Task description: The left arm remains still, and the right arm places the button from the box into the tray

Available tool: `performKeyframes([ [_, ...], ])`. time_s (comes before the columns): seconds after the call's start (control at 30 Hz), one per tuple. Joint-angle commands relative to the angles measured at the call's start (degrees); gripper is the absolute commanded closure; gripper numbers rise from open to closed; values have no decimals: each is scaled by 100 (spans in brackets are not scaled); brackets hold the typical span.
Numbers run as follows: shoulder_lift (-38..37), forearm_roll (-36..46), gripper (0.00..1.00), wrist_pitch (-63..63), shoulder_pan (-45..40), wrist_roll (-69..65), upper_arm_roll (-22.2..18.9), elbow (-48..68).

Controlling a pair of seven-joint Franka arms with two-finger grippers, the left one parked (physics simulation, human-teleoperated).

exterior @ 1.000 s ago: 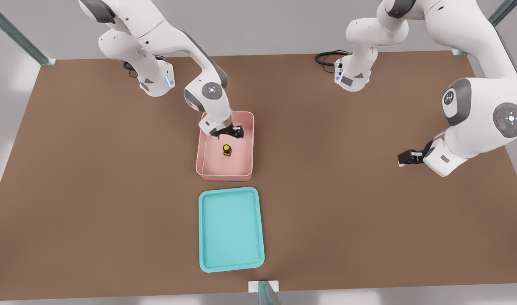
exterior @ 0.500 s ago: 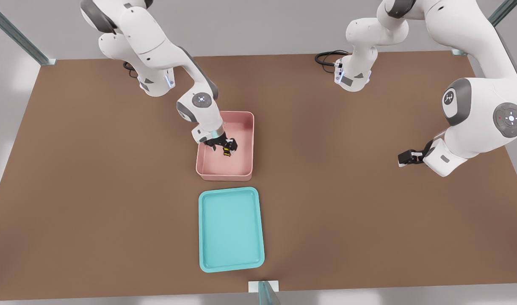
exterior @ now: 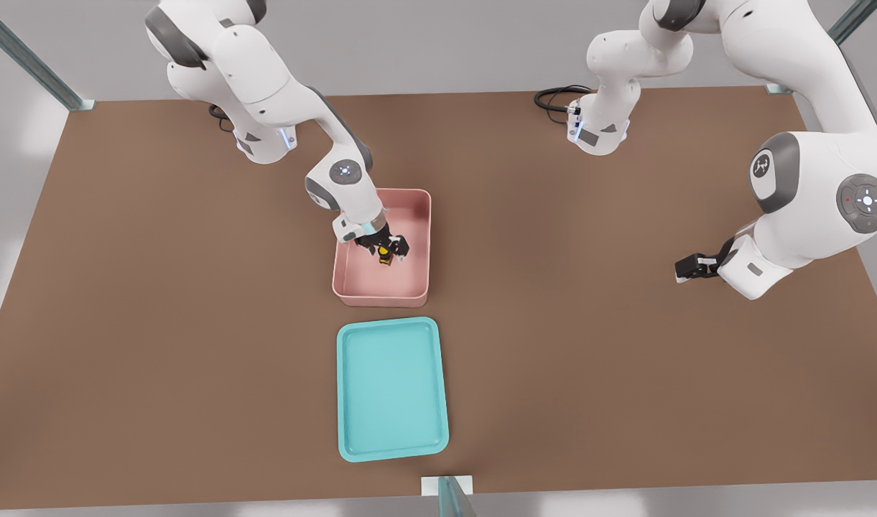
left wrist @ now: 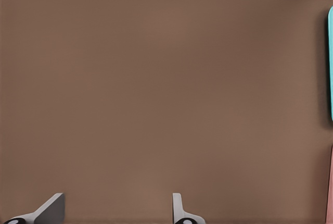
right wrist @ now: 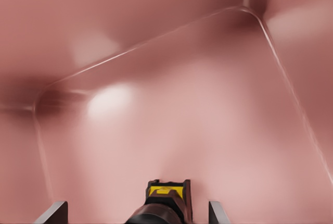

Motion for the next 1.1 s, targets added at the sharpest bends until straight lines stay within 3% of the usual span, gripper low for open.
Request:
performKeyframes([
  [0.0,12,-93,0,44,0,360,4,-12],
  [0.3,126,-321,1,44,-9,360,12,-47],
  [0.5,170,-357,32,44,-9,386,4,-47],
  [0.7,144,-357,48,26,-9,360,-5,-29],
  [0.93,-278,-383,51,-598,-9,272,-14,23],
  [1.03,-428,-348,53,-1292,-18,237,30,348],
  [1.07,-489,20,53,-1758,-18,-97,100,603],
])
